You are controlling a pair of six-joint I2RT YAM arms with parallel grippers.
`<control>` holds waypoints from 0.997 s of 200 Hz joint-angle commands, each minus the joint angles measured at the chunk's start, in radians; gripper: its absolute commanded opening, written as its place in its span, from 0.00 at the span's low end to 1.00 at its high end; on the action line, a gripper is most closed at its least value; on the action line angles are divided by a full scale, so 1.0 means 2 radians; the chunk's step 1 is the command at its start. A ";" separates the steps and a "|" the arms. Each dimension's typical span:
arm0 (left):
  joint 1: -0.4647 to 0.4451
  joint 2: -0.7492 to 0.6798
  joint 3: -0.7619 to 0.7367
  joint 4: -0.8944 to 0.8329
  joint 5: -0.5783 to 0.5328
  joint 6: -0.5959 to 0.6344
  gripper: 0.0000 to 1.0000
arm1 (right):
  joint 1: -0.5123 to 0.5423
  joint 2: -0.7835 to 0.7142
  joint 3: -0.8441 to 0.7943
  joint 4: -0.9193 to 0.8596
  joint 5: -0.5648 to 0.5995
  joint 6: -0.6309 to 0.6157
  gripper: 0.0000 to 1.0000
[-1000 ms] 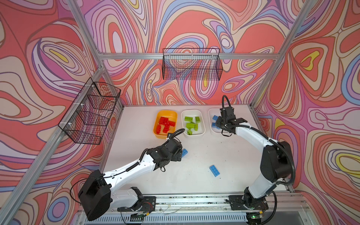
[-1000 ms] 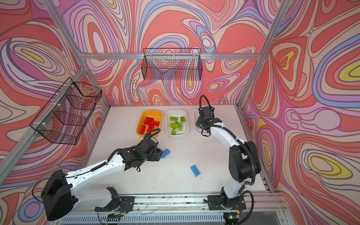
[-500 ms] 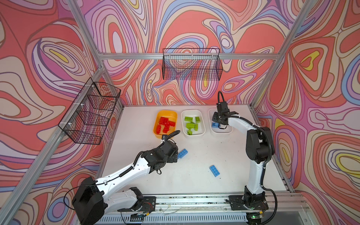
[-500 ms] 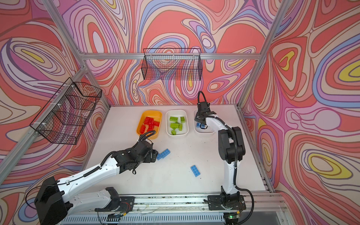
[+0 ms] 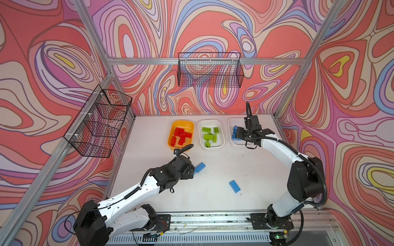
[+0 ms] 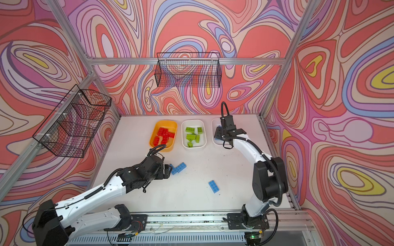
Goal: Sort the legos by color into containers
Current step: 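Move the right gripper back and lower it onto another light-blue brick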
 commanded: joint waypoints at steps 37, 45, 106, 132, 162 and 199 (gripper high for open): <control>0.000 -0.092 -0.058 -0.026 0.028 -0.059 1.00 | 0.121 -0.119 -0.152 -0.050 0.010 0.024 0.66; 0.000 -0.103 -0.064 -0.030 0.028 -0.065 1.00 | 0.130 -0.137 -0.168 -0.059 0.010 0.030 0.66; -0.004 -0.165 -0.089 -0.055 0.028 -0.082 1.00 | 0.153 -0.227 -0.257 -0.087 -0.007 0.062 0.75; -0.004 -0.165 -0.089 -0.051 0.029 -0.079 1.00 | 0.164 -0.230 -0.274 -0.070 -0.023 0.077 0.78; -0.005 -0.157 -0.090 -0.042 0.032 -0.073 1.00 | 0.175 -0.213 -0.283 -0.061 -0.023 0.085 0.79; -0.004 -0.145 -0.090 -0.020 0.032 -0.063 1.00 | 0.182 -0.197 -0.285 -0.061 -0.024 0.088 0.79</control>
